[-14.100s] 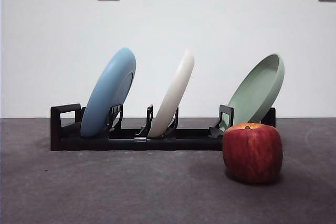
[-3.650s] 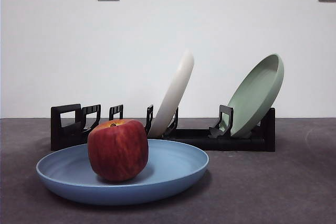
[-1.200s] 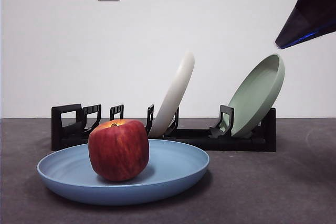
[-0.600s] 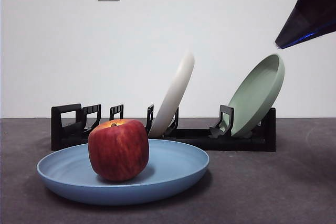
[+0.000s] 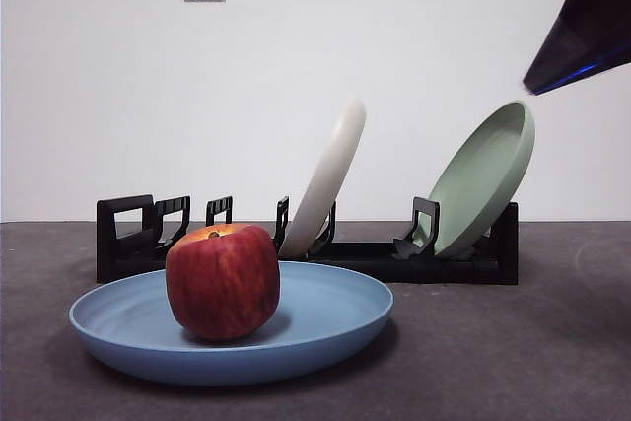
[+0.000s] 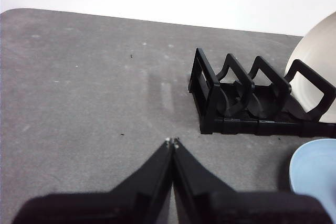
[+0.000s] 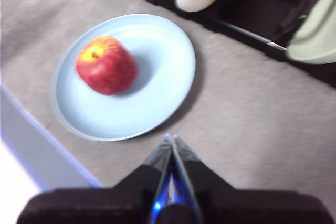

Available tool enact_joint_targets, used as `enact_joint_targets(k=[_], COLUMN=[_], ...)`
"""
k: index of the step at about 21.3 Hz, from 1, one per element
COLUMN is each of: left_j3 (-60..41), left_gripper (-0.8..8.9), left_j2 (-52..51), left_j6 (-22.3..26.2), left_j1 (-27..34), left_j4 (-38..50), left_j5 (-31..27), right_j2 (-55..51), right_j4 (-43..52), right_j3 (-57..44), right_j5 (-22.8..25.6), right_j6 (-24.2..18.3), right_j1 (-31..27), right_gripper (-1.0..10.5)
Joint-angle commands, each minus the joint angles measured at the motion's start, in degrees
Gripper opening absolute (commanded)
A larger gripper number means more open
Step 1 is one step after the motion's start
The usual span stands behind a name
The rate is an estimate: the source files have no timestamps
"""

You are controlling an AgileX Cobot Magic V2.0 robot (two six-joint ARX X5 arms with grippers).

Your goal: Take the blue plate from the plate rack,put the plate on the table,take the apple from the table,put the apple in the plate

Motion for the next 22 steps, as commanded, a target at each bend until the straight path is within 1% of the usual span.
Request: enact_joint_targets(k=[1, 2, 3, 6, 8, 10, 11, 13, 16, 22], left_j3=[-0.8, -0.8, -0.8, -0.8, -0.8, -0.8, -0.8, -0.8, -0.8, -0.8], left_gripper=[-0.02, -0.02, -0.02, -0.02, -0.02, -0.02, -0.02, -0.02, -0.02, -0.02], left_j2=[-0.2, -0.2, -0.2, -0.2, -0.2, -0.2, -0.2, -0.2, -0.2, -0.2], left_j6=[-0.2, -0.2, -0.2, -0.2, -0.2, -0.2, -0.2, -0.2, -0.2, -0.2], left_j1=[0.2, 0.2, 0.2, 0.2, 0.2, 0.2, 0.2, 0.2, 0.2, 0.2], left_j4=[0.2, 0.2, 0.2, 0.2, 0.2, 0.2, 0.2, 0.2, 0.2, 0.2], left_j5=[0.5, 0.5, 0.5, 0.5, 0.5, 0.5, 0.5, 0.5, 0.5, 0.5], right_j2=[-1.7, -3.0, -4.2, -10.5, -15.8, -21.7, -24.7, -30.0, -35.5, -39.4], right_j4=[0.2, 0.3, 0.5, 0.7, 1.7, 6.5, 9.5, 14.7, 17.8, 18.0], right_j3=[-0.2, -0.2, -0.2, -0.5, -1.8, -5.4, -7.9, -13.6, -21.6, -29.3], right_j5=[6.1, 8.3, 8.5, 8.2, 8.1, 7.4, 5.8, 2.3, 2.1, 2.1], right_j6=[-5.6, -8.8, -10.1, -10.3, -10.5, -10.5, -10.9, -11.4, -11.2, -8.6], right_j1=[-1.1, -2.9, -5.2, -16.2, -22.5, -27.2, -29.0, -31.5, -32.9, -32.9], right_gripper=[0.0, 0.0, 0.0, 0.0, 0.0, 0.0, 0.0, 0.0, 0.0, 0.0])
